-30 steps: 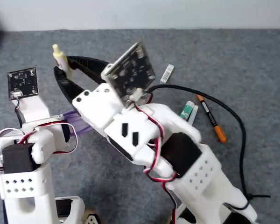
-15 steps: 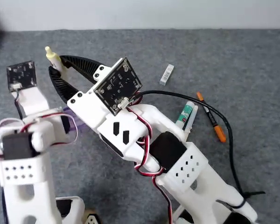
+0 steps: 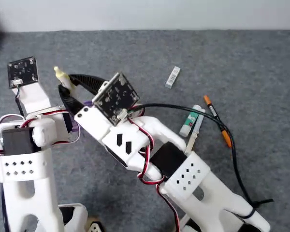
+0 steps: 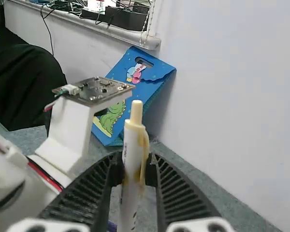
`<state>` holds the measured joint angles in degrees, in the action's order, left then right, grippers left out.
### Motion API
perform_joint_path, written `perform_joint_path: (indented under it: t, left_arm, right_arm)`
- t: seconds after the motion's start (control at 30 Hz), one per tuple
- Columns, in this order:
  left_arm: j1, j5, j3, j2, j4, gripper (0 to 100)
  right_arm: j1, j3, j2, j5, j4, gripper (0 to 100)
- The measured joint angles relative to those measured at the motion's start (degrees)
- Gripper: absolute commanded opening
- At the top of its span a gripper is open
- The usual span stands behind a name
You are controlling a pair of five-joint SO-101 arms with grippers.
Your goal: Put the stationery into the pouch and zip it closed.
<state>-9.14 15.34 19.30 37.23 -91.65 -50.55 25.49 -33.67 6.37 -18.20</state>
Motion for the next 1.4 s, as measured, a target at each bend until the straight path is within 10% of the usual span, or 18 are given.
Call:
perform_joint_path:
  t: [0.3, 0.93, 1.4]
  left_arm:
    - [0.1, 0.0, 0.0, 0.0, 0.0, 1]
    - [0.0, 0.0, 0.0, -0.5, 0.0, 1]
    - [0.0, 0.0, 0.0, -0.7, 0.0, 1]
  right_arm:
    - [1.7, 2.8, -1.5, 2.5, -1.2, 18.2]
    - [29.5, -9.6, 3.8, -18.6, -47.0, 10.8]
    - [44.8, -9.8, 28.8, -19.3, -57.1, 10.9]
